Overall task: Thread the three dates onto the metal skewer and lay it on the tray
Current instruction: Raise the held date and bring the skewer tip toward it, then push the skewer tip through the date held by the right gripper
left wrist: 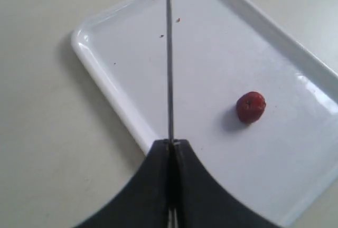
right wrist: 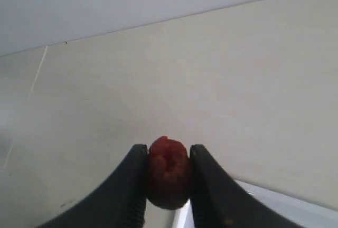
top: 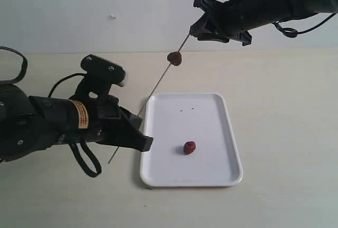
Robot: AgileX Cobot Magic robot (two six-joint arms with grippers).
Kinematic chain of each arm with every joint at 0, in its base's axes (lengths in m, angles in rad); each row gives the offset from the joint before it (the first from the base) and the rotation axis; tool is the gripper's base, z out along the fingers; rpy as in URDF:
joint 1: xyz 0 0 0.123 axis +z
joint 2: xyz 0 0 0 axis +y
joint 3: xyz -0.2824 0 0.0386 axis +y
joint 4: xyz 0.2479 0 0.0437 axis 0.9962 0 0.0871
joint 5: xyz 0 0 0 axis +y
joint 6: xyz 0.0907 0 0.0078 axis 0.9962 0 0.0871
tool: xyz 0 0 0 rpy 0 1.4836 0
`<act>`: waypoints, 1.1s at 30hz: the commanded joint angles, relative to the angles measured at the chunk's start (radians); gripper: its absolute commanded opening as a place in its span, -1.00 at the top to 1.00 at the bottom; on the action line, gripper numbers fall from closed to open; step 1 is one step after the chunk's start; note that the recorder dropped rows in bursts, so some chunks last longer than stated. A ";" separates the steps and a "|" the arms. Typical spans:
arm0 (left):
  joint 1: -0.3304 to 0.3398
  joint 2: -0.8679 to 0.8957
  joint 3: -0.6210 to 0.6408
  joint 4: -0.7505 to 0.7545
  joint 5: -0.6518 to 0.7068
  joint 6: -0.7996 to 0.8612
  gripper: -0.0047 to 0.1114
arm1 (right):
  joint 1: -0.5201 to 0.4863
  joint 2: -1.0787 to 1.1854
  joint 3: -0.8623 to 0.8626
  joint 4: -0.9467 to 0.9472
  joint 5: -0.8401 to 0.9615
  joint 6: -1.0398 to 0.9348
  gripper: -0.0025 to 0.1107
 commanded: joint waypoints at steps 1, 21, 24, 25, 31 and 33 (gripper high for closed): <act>-0.013 0.082 -0.035 -0.004 -0.014 -0.023 0.92 | -0.003 -0.007 0.001 0.026 0.024 -0.016 0.48; -0.015 0.118 -0.041 -0.006 -0.106 -0.023 0.92 | -0.021 -0.007 0.001 0.042 0.071 -0.009 0.48; -0.015 0.120 -0.041 -0.006 -0.102 -0.023 0.92 | -0.021 -0.007 0.001 0.055 0.082 -0.009 0.48; -0.015 0.120 -0.041 -0.006 -0.102 -0.023 0.92 | -0.021 -0.007 0.001 0.060 0.082 -0.009 0.48; -0.015 0.119 -0.041 -0.025 -0.111 -0.025 0.92 | -0.021 -0.007 0.001 0.060 0.086 -0.015 0.48; -0.015 0.119 -0.041 -0.043 -0.115 -0.025 0.92 | -0.021 -0.007 0.001 0.060 0.090 -0.017 0.48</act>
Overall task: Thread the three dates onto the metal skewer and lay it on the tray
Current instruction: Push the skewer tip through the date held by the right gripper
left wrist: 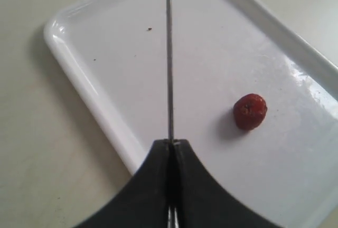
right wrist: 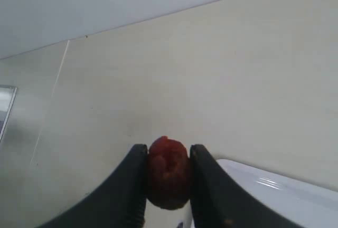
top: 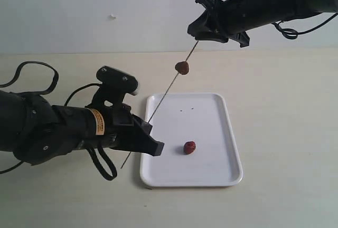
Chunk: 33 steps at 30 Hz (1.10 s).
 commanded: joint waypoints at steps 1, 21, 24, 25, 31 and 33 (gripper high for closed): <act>-0.006 -0.002 -0.007 -0.048 -0.028 -0.010 0.92 | -0.004 -0.007 0.001 0.008 0.017 -0.013 0.48; -0.006 -0.002 -0.025 -0.056 -0.084 -0.032 0.92 | -0.004 -0.007 0.001 0.008 0.058 -0.038 0.48; -0.006 -0.002 -0.042 -0.056 -0.085 -0.032 0.92 | -0.001 -0.007 0.001 0.008 0.068 -0.038 0.48; -0.006 -0.002 -0.048 -0.056 -0.085 -0.032 0.92 | -0.001 -0.007 0.001 0.008 0.070 -0.038 0.48; -0.006 -0.002 -0.088 -0.052 -0.092 -0.032 0.92 | -0.001 -0.007 0.001 0.010 0.091 -0.059 0.48; -0.006 -0.002 -0.103 -0.052 -0.092 -0.032 0.92 | -0.001 -0.007 0.001 0.010 0.098 -0.059 0.48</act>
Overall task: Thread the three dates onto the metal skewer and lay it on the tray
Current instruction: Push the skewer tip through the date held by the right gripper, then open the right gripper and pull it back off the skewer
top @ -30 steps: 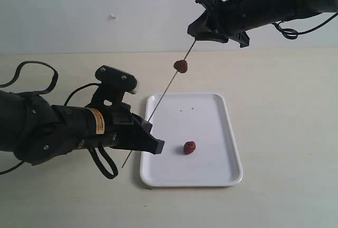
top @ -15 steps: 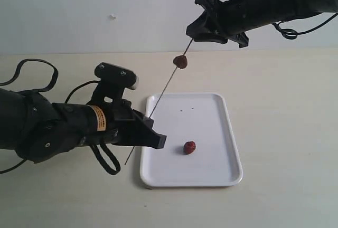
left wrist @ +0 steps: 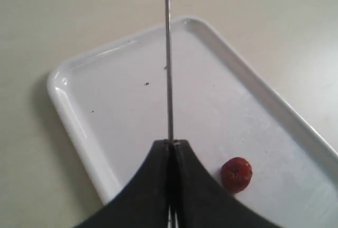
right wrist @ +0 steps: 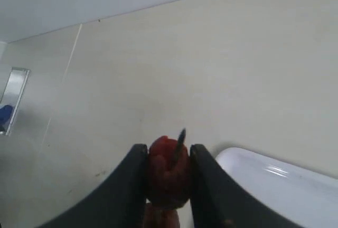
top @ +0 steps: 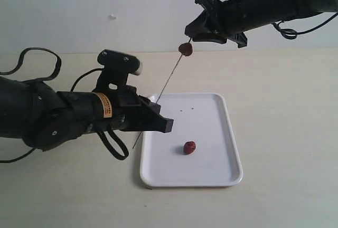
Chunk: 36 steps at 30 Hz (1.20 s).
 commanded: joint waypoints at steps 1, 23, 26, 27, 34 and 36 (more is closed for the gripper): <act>-0.006 -0.004 -0.039 -0.008 -0.047 -0.005 0.92 | -0.001 -0.007 0.001 -0.003 0.030 -0.022 0.48; -0.006 0.041 -0.149 -0.006 -0.097 -0.008 0.92 | -0.001 -0.007 0.001 -0.005 0.098 -0.046 0.48; -0.006 0.054 -0.149 -0.001 -0.078 0.005 0.92 | -0.001 -0.007 0.001 -0.005 0.089 -0.046 0.35; -0.006 0.055 -0.149 -0.001 -0.068 0.016 0.92 | -0.001 -0.007 0.001 -0.005 0.083 -0.053 0.28; 0.029 0.053 -0.149 -0.001 0.003 0.040 0.92 | -0.003 -0.009 0.001 -0.003 0.066 -0.065 -0.16; 0.056 0.051 -0.149 -0.001 0.040 0.052 0.92 | -0.009 -0.011 0.001 0.000 0.058 -0.065 -0.19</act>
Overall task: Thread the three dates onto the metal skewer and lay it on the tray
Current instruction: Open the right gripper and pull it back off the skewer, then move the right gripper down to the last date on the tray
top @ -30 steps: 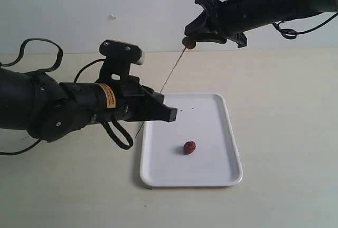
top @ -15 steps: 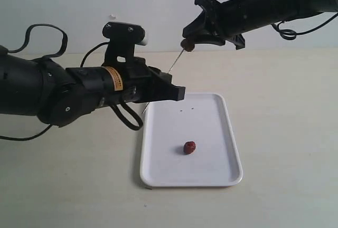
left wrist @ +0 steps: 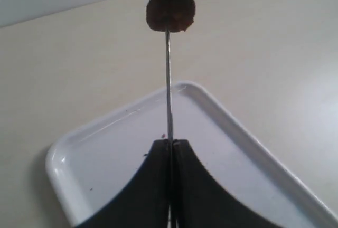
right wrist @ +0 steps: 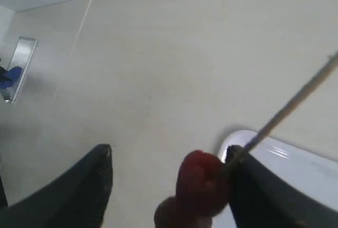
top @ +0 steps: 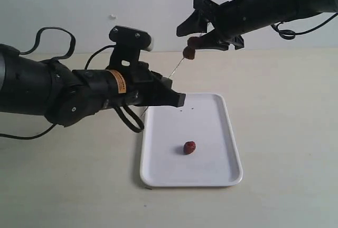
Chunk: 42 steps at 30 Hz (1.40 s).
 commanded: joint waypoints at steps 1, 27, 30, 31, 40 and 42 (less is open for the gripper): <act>0.061 -0.006 -0.005 0.003 0.071 0.022 0.92 | -0.013 -0.013 0.001 0.006 -0.026 -0.014 -0.20; 0.294 -0.152 0.038 0.173 0.247 0.067 0.92 | 0.247 -0.027 0.001 -1.049 0.131 0.013 -0.19; 0.313 -0.156 0.038 0.171 0.273 0.063 0.92 | 0.322 -0.028 0.001 -1.146 0.146 0.199 -0.19; 0.321 -0.156 0.038 0.171 0.285 0.063 0.92 | 0.340 -0.032 0.001 -1.135 0.154 0.233 -0.19; 0.323 -0.156 0.038 0.171 0.301 0.063 0.92 | 0.436 -0.070 0.009 -1.048 0.246 0.465 -0.19; 0.323 -0.156 0.038 0.171 0.301 0.063 0.92 | 0.453 -0.072 0.028 -1.080 0.233 0.502 -0.19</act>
